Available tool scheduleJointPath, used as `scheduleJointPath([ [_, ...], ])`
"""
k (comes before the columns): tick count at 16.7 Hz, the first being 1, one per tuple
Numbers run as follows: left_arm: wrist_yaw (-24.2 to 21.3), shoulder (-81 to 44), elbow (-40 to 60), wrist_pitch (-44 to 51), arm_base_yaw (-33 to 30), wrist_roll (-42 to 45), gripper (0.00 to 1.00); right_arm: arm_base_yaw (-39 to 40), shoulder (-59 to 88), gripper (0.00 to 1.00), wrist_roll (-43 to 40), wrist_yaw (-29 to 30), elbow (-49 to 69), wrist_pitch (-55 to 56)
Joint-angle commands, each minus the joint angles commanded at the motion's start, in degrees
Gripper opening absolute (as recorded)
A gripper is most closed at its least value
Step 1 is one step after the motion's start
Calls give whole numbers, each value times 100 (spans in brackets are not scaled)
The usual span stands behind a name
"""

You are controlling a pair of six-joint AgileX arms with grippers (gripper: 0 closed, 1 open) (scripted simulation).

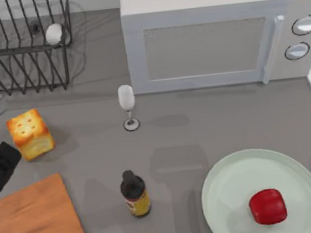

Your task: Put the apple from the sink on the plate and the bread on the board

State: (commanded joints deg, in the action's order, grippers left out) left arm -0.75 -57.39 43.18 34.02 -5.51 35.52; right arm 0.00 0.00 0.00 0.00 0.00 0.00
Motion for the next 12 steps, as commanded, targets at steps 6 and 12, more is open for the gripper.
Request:
scheduleJointPath([
  [6, 16, -3512, 2687, 1785, -152, 1430, 100, 0, 0, 100, 0, 0, 0, 0],
  [12, 59, -5673, 4548, 2887, -192, 2097, 100, 0, 0, 100, 0, 0, 0, 0],
])
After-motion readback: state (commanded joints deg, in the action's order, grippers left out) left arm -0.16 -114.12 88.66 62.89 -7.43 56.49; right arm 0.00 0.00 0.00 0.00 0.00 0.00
